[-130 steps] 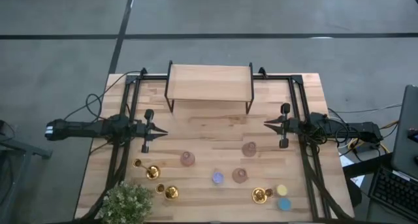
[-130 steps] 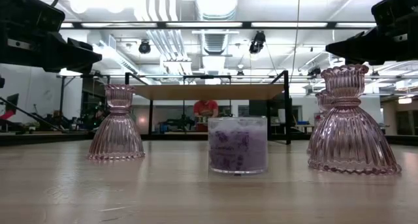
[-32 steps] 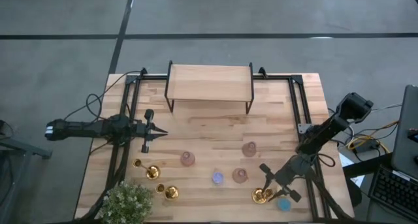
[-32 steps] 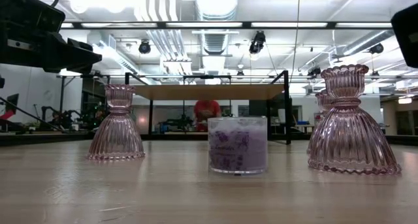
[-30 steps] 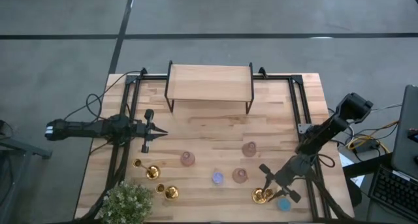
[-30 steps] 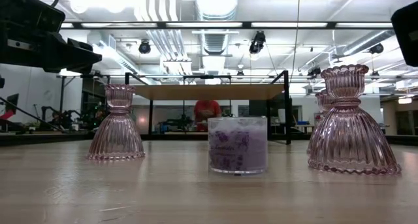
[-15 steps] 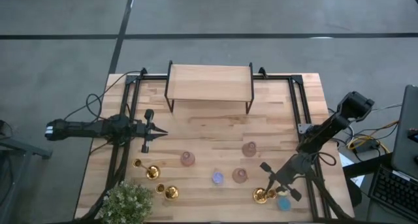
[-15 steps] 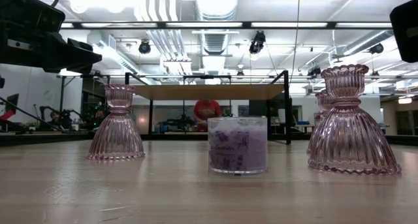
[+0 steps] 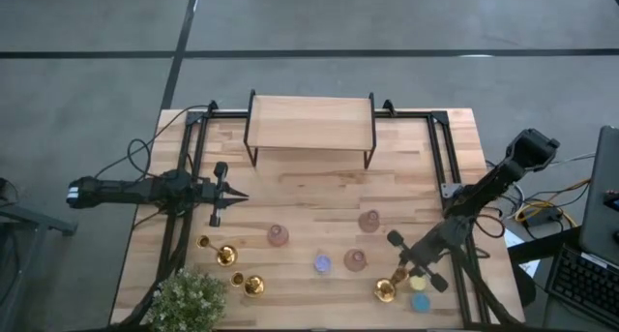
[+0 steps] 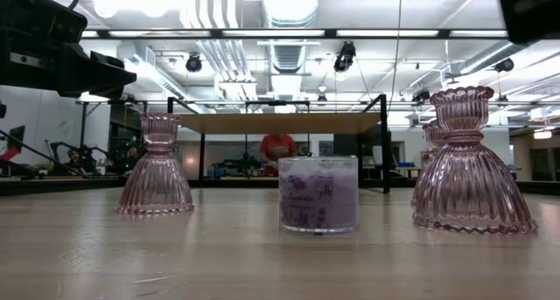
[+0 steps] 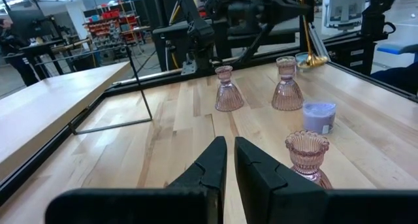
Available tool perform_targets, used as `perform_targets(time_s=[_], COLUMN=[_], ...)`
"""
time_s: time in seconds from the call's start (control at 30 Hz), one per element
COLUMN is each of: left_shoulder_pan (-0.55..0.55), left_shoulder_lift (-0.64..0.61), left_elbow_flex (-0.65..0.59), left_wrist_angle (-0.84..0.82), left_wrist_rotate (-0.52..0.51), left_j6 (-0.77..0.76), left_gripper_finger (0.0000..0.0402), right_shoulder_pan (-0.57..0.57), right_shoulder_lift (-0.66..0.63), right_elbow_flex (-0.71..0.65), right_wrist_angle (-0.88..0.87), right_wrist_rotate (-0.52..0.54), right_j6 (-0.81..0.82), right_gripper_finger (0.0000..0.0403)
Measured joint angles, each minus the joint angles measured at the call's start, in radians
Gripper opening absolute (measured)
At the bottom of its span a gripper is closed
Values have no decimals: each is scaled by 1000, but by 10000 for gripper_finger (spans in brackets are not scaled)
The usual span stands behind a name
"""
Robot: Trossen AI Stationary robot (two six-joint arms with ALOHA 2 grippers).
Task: Pick & Place candle stick holders
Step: Put the bottom right gold candle holder on the shelf
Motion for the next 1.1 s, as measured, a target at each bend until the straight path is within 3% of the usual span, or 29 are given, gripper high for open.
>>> perform_targets(time_s=[0.2, 0.5, 0.77, 1.1], left_shoulder_pan=[0, 0, 0, 0], left_shoulder_lift=[0, 0, 0, 0], left_elbow_flex=[0, 0, 0, 0], left_wrist_angle=[0, 0, 0, 0], left_wrist_rotate=[0, 0, 0, 0], left_j6=[0, 0, 0, 0], left_gripper_finger=[35, 35, 35, 35], right_shoulder_pan=[-96, -293, -413, -579], right_shoulder_lift=[-135, -302, -321, -321], right_elbow_flex=[10, 149, 297, 436], right_wrist_angle=[-52, -428, -604, -610], right_wrist_rotate=[116, 266, 271, 270], right_j6=[-73, -160, -242, -338], right_gripper_finger=[22, 22, 22, 22])
